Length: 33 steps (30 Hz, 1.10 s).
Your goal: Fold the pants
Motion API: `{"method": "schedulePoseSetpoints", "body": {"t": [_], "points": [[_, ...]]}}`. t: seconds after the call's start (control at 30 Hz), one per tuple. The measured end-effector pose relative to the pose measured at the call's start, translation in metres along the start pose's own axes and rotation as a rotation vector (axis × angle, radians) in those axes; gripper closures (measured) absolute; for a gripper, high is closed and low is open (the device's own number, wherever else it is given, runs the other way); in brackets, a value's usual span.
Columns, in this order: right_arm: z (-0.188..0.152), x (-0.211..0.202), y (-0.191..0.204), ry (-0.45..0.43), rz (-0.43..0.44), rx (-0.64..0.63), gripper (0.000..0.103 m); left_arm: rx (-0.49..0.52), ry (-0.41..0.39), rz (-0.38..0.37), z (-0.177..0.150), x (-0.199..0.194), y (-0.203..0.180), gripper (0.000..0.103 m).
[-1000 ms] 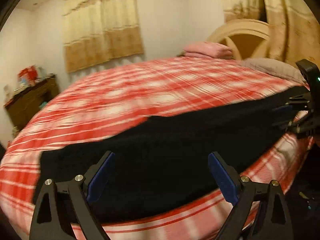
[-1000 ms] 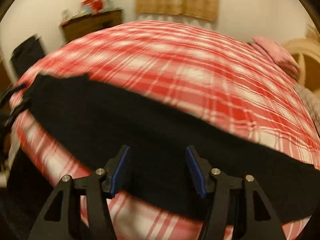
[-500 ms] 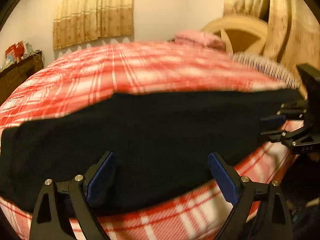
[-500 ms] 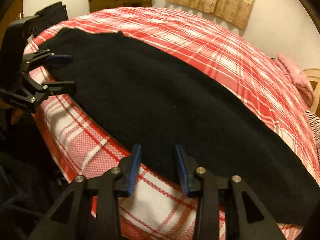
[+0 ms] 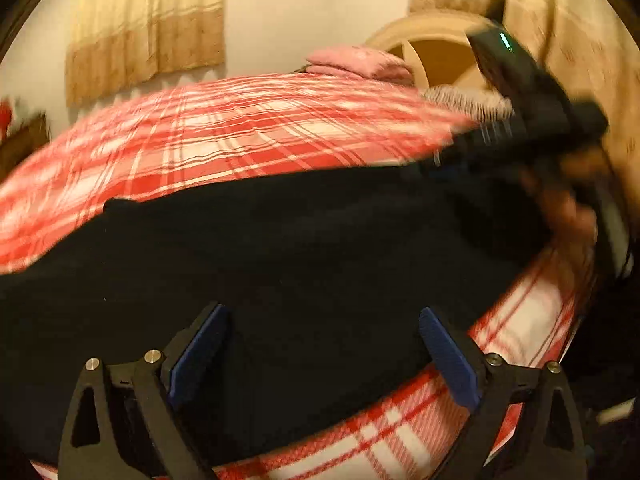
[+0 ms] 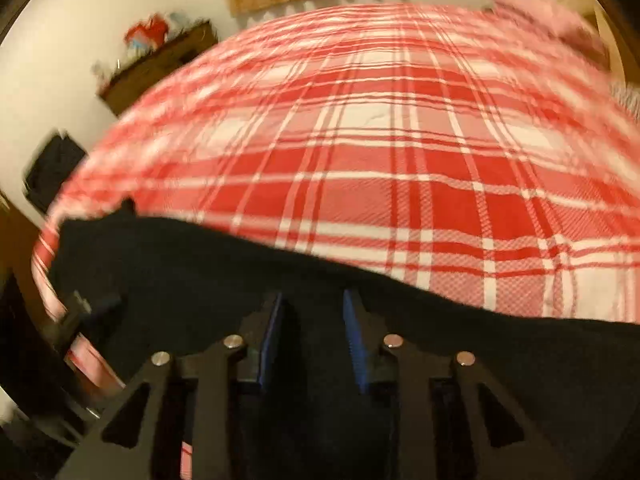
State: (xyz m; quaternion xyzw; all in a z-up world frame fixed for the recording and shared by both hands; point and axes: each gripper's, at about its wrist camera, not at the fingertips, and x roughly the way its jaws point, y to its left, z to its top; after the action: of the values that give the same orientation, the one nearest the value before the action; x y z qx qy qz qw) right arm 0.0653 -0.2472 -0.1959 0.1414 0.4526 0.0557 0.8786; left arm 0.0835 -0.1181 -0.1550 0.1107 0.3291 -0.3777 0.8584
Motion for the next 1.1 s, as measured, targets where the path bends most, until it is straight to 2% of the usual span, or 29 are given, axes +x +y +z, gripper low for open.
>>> {"method": "schedulePoseSetpoints", "body": {"t": [0.07, 0.1, 0.17, 0.23, 0.37, 0.47, 0.5, 0.6, 0.67, 0.7, 0.77, 0.93, 1.0, 1.07, 1.1], "points": [[0.001, -0.009, -0.007, -0.019, 0.003, 0.037, 0.071, -0.031, -0.004, -0.019, 0.003, -0.005, 0.003, 0.006], [-0.001, -0.017, -0.009, -0.038, -0.015, 0.039, 0.07, -0.081, -0.023, -0.056, 0.008, -0.01, 0.008, 0.006], [-0.007, -0.036, -0.011, -0.086, -0.026, 0.04, 0.055, -0.138, -0.065, -0.087, 0.018, -0.017, 0.015, 0.006], [-0.021, -0.061, -0.01, -0.141, -0.045, 0.021, 0.051, -0.153, -0.087, -0.076, 0.032, -0.017, 0.019, 0.006], [-0.055, -0.075, 0.002, -0.136, -0.151, -0.107, 0.051, -0.155, -0.064, -0.099, 0.066, 0.006, 0.012, 0.006], [-0.08, -0.066, -0.002, -0.067, -0.218, -0.133, 0.052, -0.154, 0.035, -0.085, 0.077, 0.038, 0.001, 0.006], [-0.087, -0.062, -0.008, -0.044, -0.223, -0.113, 0.052, -0.145, 0.054, -0.063, 0.078, 0.048, -0.003, 0.006], [-0.105, -0.065, -0.014, -0.09, -0.222, -0.14, 0.053, -0.143, 0.06, -0.032, 0.078, 0.054, -0.011, 0.006], [-0.105, -0.08, -0.014, -0.121, -0.187, -0.141, 0.053, -0.137, 0.037, -0.089, 0.087, 0.048, -0.02, 0.006], [-0.104, -0.088, -0.017, -0.143, -0.161, -0.13, 0.053, -0.126, 0.031, -0.096, 0.092, 0.047, -0.026, 0.006], [-0.097, -0.102, -0.029, -0.191, -0.167, -0.096, 0.049, -0.084, 0.031, -0.106, 0.104, 0.051, -0.041, 0.006], [-0.099, -0.096, -0.046, -0.163, -0.174, -0.061, 0.048, -0.012, 0.105, -0.178, 0.126, 0.084, -0.084, 0.005], [-0.106, -0.095, -0.042, -0.169, -0.198, -0.11, 0.049, 0.025, 0.144, -0.122, 0.126, 0.102, -0.097, 0.005], [-0.105, -0.096, -0.047, -0.172, -0.181, -0.109, 0.049, 0.064, 0.159, -0.018, 0.122, 0.117, -0.102, 0.005], [-0.106, -0.101, -0.049, -0.179, -0.175, -0.097, 0.049, 0.049, 0.154, -0.025, 0.119, 0.119, -0.1, 0.005]]}}
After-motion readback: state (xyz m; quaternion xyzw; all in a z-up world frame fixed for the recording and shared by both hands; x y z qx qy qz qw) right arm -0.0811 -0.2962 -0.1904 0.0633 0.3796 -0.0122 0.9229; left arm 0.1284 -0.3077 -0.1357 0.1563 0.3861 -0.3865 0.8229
